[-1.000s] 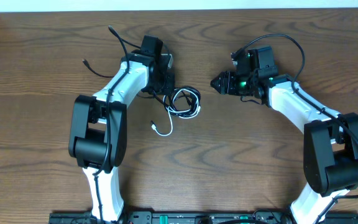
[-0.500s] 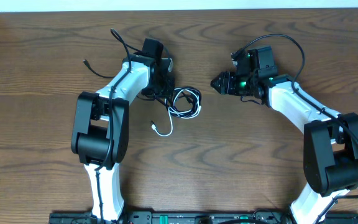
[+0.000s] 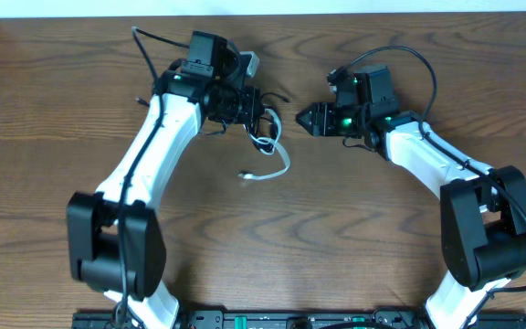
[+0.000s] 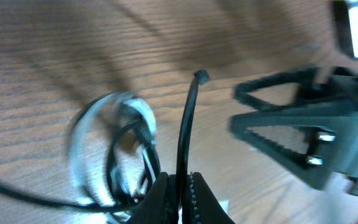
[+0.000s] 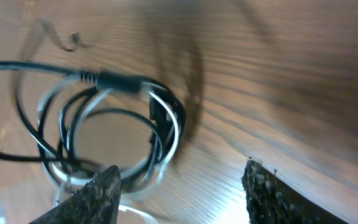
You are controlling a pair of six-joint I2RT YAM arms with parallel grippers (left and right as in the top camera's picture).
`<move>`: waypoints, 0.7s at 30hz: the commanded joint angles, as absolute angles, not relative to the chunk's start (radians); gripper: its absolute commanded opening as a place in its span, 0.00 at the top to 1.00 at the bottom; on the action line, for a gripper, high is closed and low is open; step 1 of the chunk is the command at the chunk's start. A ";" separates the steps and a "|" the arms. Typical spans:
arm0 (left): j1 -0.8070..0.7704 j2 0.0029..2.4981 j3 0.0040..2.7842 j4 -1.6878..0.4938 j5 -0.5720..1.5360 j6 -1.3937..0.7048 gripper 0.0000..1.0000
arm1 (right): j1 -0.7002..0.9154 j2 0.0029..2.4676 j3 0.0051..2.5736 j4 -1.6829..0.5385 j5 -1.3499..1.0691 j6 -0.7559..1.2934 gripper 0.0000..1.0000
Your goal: Untangle cables
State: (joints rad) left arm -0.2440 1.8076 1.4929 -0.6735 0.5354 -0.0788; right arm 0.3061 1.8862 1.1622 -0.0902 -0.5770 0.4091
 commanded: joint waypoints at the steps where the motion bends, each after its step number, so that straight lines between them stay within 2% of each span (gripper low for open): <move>1: -0.244 1.782 1.514 -0.691 0.577 -0.091 0.92 | 0.316 1.872 1.164 -0.025 -0.703 0.403 0.40; 6: -0.243 1.778 1.514 -0.691 0.641 -0.091 0.92 | 0.316 1.872 1.164 0.047 -0.751 0.447 0.39; 15: -0.241 1.761 1.517 -0.594 0.776 -0.092 0.92 | 0.316 1.872 1.164 0.017 -0.731 0.471 0.41; 21: -0.239 1.722 1.517 -0.528 0.782 -0.186 0.92 | 0.315 1.872 1.164 -0.075 -0.563 0.474 0.43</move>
State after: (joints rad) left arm -0.2436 1.7794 1.4929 -0.5411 0.7387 -0.1326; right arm 0.3107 1.8858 1.1622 -0.0475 -0.6693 0.4675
